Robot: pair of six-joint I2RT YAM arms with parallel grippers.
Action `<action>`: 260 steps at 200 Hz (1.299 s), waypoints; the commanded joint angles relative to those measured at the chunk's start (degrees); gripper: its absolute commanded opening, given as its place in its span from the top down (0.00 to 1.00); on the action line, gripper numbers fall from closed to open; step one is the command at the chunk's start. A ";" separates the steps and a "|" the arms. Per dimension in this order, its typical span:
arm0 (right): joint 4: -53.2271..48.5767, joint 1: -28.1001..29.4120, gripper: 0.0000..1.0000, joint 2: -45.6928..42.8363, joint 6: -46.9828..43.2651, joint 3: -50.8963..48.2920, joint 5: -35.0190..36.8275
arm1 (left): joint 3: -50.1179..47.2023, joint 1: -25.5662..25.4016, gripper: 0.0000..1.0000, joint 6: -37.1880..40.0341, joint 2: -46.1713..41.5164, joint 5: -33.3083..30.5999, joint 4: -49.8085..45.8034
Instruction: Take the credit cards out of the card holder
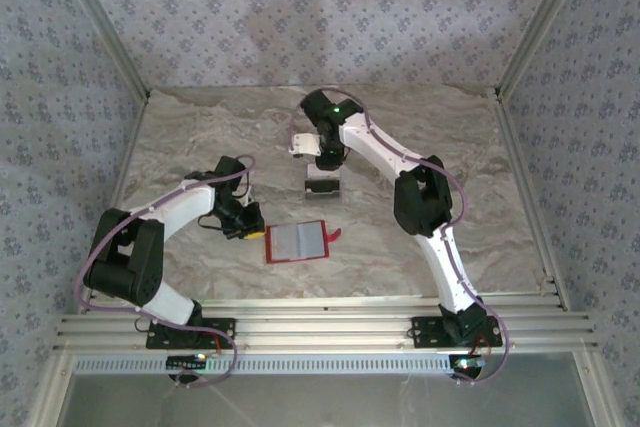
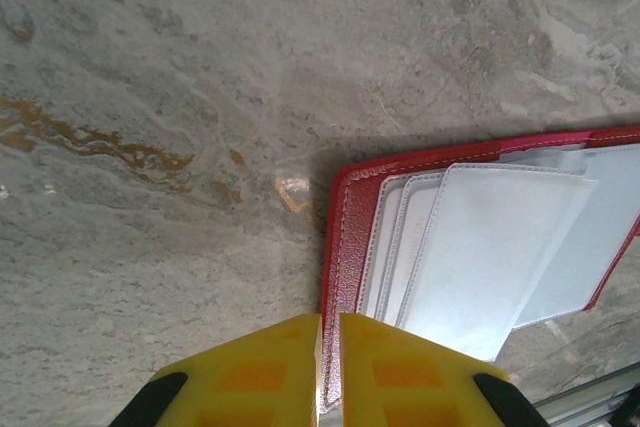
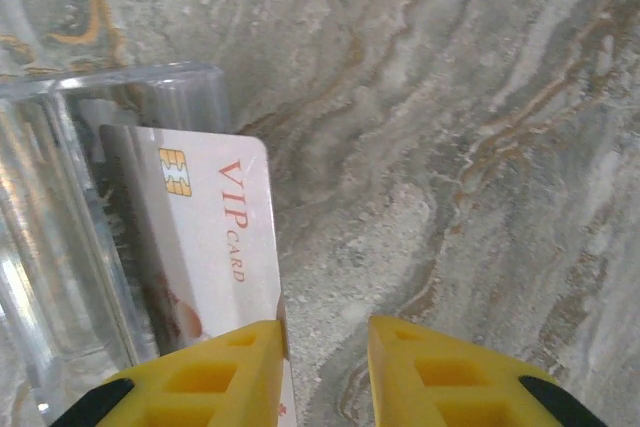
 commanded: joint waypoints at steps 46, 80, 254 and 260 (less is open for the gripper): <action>8.22 -0.63 0.70 -13.14 9.85 -11.13 -2.67 | 0.97 -0.11 0.91 1.80 3.94 3.36 -0.38; 12.35 0.21 0.69 -19.01 13.58 -19.18 -3.99 | 1.93 -1.13 0.93 1.83 6.53 3.71 1.80; 34.44 15.62 0.81 -27.44 93.91 -45.60 -16.89 | -0.95 -0.22 0.95 -4.15 2.01 8.53 8.15; 35.56 16.09 0.80 -26.90 94.86 -46.24 -17.72 | -1.52 0.28 0.95 -4.35 1.57 8.71 8.56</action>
